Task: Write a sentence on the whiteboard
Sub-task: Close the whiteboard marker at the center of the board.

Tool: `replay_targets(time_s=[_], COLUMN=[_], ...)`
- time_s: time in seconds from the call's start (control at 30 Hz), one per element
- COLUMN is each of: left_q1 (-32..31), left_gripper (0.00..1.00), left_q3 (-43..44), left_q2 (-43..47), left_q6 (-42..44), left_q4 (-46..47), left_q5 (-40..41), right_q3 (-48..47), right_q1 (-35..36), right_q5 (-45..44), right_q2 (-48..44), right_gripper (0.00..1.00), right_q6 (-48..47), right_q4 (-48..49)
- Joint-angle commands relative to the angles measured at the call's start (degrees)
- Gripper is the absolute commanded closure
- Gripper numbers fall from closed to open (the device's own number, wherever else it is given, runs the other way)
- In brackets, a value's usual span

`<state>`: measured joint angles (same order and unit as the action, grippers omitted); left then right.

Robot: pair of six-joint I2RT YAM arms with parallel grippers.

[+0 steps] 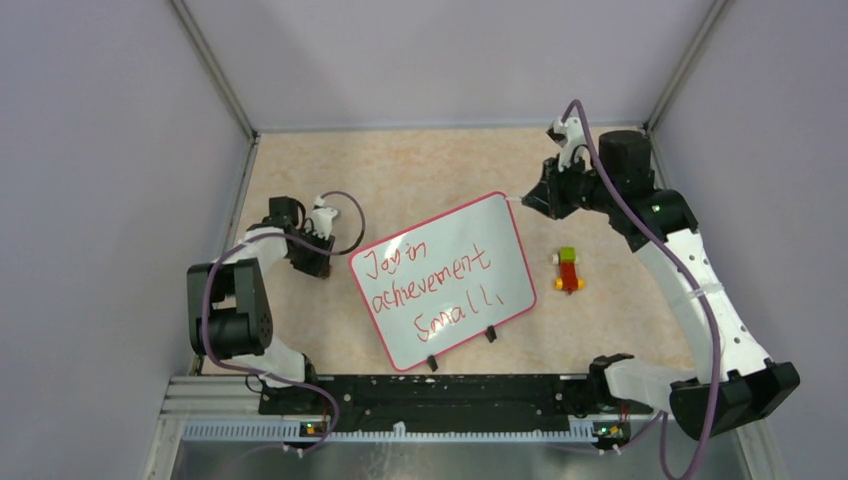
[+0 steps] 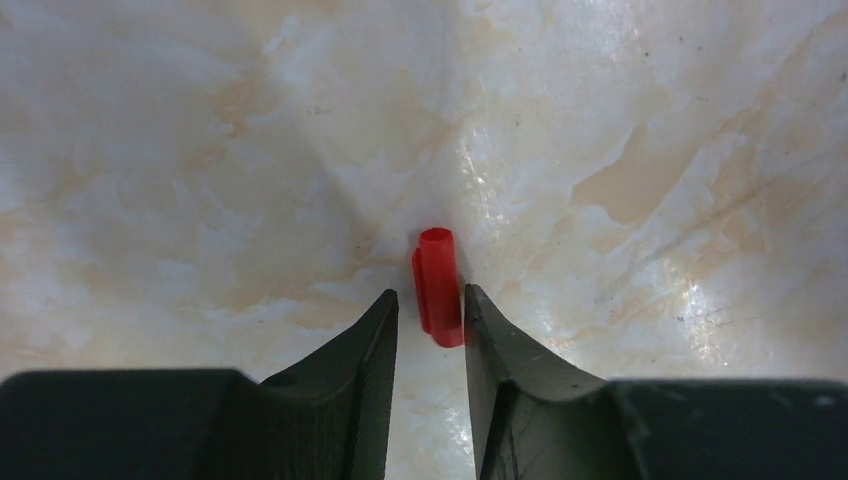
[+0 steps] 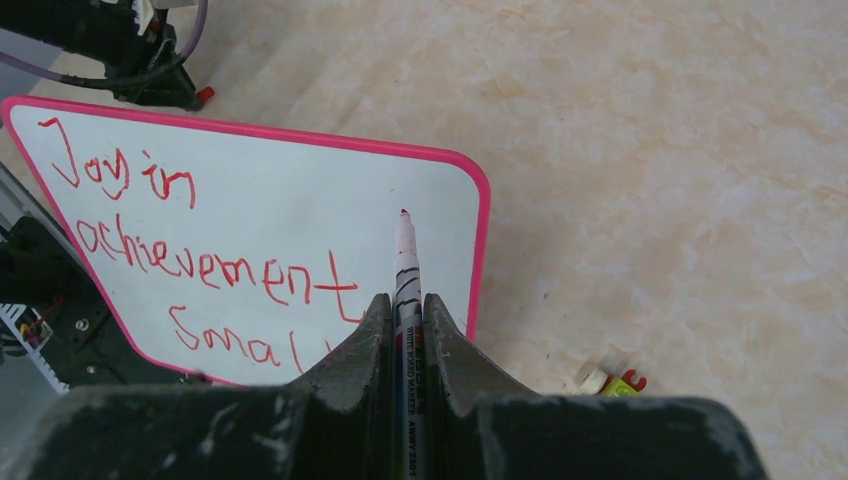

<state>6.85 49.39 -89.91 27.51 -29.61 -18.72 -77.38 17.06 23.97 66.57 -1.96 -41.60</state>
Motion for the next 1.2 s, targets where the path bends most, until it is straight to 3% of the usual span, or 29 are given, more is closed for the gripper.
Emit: replay_targets(time_s=[0.0,0.17,0.33,0.63,0.8,0.97,1.17], left_q1=[-1.57,-1.20,6.08,7.56,7.36,-0.98,-12.42], left_gripper=[0.68,0.80,1.00,1.00,1.00,1.00,1.00], left_q3=[-3.21,-2.37,7.34,27.40,39.10,45.65,51.72], left_q2=[-4.47,-4.34,-4.49,5.70,9.97,13.76,13.11], left_q6=[0.27,0.42,0.81,1.08,1.80,6.01,10.64], left_q4=[2.88,1.59,-7.14,-17.10,-18.47,-21.75,-33.36], left_q5=[3.77,6.38,-4.65,-15.24,-19.74,-22.17,-30.26], right_q3=[-2.92,-3.25,-3.78,-4.06,-2.89,0.62,5.19], right_q1=[-0.51,-0.48,-0.49,-0.64,-2.78,-4.20,-4.72], right_q5=[1.52,1.81,2.42,6.95,15.04,21.79,30.89], right_q2=[0.63,0.82,1.04,0.93,0.84,-0.57,-1.26], right_gripper=[1.00,1.00,1.00,1.00,1.00,1.00,1.00], right_q6=[-0.81,-0.81,-1.16,1.47,6.52,11.45,17.86], right_q4=[0.74,1.18,1.73,3.22,5.68,10.48,16.31])
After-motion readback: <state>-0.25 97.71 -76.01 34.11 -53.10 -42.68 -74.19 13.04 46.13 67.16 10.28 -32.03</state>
